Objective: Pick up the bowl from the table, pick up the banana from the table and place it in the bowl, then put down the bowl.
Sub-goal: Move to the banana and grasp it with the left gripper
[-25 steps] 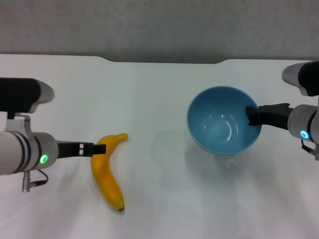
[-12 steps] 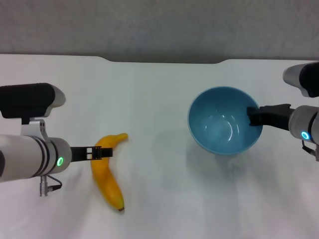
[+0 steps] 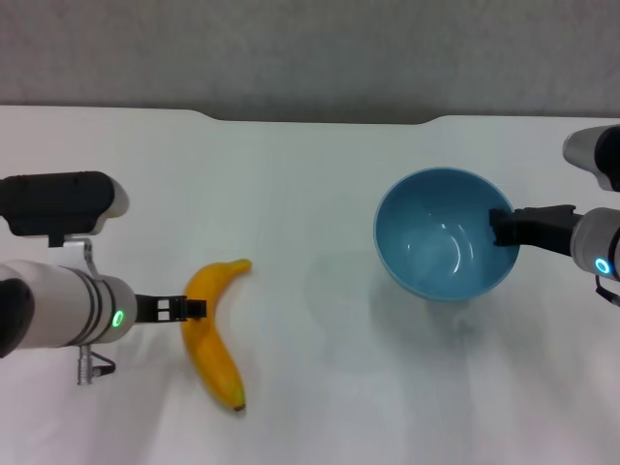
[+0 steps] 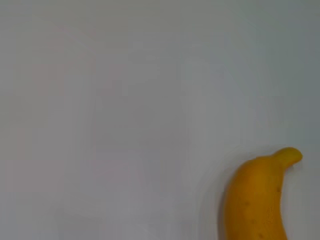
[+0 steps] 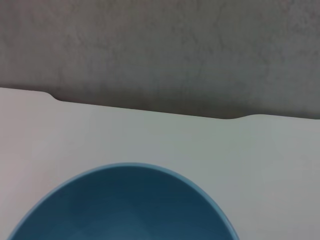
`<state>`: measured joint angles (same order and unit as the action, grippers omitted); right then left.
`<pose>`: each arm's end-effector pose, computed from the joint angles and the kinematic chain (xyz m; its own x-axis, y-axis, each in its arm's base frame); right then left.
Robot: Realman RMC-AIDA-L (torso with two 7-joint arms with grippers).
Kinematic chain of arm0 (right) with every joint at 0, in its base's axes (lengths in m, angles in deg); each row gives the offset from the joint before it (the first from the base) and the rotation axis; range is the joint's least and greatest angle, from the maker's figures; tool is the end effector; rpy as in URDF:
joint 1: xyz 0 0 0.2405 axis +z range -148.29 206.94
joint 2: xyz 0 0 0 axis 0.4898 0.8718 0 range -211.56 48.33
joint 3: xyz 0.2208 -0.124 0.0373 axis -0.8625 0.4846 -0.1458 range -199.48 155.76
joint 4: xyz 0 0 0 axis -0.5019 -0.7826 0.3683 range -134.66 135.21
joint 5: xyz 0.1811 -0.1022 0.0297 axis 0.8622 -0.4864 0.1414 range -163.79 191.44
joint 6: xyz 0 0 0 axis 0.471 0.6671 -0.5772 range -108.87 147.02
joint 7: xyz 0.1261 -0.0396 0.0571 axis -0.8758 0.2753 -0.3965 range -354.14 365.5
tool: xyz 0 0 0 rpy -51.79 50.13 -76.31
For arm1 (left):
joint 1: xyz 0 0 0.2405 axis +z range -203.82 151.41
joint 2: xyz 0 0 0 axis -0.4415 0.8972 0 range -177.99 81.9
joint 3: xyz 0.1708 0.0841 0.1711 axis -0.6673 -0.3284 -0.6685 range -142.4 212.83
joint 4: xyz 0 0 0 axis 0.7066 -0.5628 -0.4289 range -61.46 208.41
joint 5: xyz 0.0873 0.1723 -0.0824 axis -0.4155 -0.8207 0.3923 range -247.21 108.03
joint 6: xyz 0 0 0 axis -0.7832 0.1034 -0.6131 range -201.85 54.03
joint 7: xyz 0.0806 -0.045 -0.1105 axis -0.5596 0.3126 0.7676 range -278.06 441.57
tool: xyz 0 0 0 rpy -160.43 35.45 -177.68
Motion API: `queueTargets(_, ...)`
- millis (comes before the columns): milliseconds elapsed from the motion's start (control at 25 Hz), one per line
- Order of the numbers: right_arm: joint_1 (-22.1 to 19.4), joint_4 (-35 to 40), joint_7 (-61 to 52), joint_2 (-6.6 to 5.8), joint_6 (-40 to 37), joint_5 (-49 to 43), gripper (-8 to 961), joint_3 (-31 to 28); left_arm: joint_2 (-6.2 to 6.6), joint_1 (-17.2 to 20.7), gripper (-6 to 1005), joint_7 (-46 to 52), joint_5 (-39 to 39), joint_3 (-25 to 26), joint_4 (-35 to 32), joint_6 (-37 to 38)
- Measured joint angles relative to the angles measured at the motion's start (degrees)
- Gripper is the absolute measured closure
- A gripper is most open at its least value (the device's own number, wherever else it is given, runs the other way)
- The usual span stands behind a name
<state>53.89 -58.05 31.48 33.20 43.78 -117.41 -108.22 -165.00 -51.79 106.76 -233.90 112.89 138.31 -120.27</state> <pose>0.2526 0.4078 -0.0127 0.6696 -0.5675 -0.4792 -0.7153 -0.3189 -0.6218 -0.2550 0.3726 -0.0460 0.3618 0.8308 0.4230 0.7768 -0.0179 -0.6295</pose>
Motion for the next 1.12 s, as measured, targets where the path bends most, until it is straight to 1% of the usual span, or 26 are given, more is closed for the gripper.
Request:
queueTargets(80,0.0,0.2,0.0,0.04,0.0,-0.1,915,-0.3,-0.06,0.5,97,-0.1,0.9,-0.8,2.2,-0.3)
queueTargets(280,-0.1,0.4,0.1,0.05,0.0,-0.1,915,-0.5,-0.01,1.8,100,-0.7,1.8,-0.9,5.3,-0.3)
queueTargets(520,-0.1,0.4,0.1,0.06,-0.1,-0.2,914,-0.5,0.0,2.1,102,-1.2,3.1,-1.7,6.1,-0.2)
queueTargets(640,-0.1,0.1,0.1,0.06,-0.1,-0.2,914,-0.5,-0.07,1.5,103,-1.2,3.9,-3.0,5.4,0.4)
queueTargets(800,-0.1,0.0,0.1,0.06,-0.1,-0.1,914,-0.5,-0.11,1.0,103,-0.9,3.9,-3.2,3.7,1.4)
queueTargets(960,-0.1,-0.2,0.1,0.06,0.0,-0.1,913,-0.3,-0.16,1.4,102,-0.4,4.1,-3.2,1.9,5.3)
queueTargets(1120,-0.1,-0.4,0.1,0.1,0.0,0.0,913,-0.1,-0.14,0.9,102,0.5,4.2,-3.2,-0.5,6.7)
